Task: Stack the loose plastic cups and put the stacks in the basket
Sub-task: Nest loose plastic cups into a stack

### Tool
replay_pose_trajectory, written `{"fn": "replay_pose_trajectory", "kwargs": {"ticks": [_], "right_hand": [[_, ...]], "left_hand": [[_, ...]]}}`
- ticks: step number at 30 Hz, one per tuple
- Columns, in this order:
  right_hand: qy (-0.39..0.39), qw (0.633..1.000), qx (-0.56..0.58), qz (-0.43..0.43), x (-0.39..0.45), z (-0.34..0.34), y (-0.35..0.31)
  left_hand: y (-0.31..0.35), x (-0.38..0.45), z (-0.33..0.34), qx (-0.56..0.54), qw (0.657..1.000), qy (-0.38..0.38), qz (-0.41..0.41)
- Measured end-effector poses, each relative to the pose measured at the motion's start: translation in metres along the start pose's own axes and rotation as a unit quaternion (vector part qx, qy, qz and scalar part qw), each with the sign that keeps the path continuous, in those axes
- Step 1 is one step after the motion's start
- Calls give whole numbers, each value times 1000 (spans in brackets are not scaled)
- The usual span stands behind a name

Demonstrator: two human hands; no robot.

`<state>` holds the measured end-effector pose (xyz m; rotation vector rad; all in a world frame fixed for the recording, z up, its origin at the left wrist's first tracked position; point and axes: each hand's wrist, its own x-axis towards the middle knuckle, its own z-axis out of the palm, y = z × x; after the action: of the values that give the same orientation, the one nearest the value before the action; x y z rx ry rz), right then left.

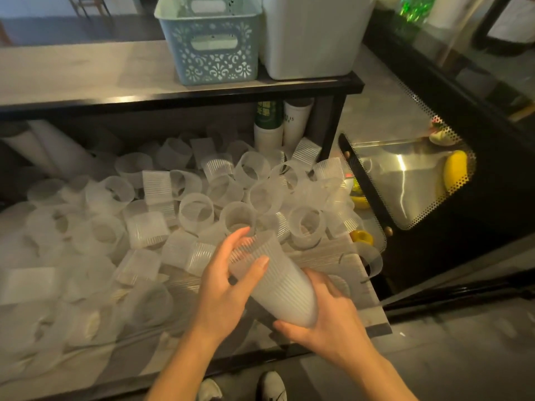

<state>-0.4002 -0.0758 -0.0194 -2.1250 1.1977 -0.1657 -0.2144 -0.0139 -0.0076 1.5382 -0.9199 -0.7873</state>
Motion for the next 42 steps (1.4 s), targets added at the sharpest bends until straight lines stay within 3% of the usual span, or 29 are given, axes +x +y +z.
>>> {"fn": "replay_pose_trajectory", "kwargs": {"ticks": [5,9,14,16,18,22,25,27,32,36,42], "right_hand": [[27,998,57,3,0,-4,-1],[35,999,31,1,-2,-7,12],[82,994,42,51,-10,-11,35],[118,988,55,79,-15,-15,48],[152,981,65,106,-21,-19,60],[181,971,66,142,-34,-22,75],[187,969,59,148,-40,-22,80],[188,968,59,153,-41,-20,81],[179,968,63,161,-41,-19,84],[145,975,57,156,-38,-19,85],[105,984,40,140,-30,-13,81]], "left_hand": [[1,-11,16,73,993,-84,27],[-4,-17,18,31,988,-152,-13],[-25,-4,43,-76,993,-56,-76],[-37,3,55,-29,995,-47,-89],[-46,7,65,83,990,-90,-76],[-54,17,100,302,923,-239,-7],[-60,24,131,361,893,-262,63],[-59,27,144,377,888,-256,52],[-71,34,136,350,903,-241,67],[-74,36,96,281,945,-170,6],[-42,36,44,63,996,-54,-45]]}}
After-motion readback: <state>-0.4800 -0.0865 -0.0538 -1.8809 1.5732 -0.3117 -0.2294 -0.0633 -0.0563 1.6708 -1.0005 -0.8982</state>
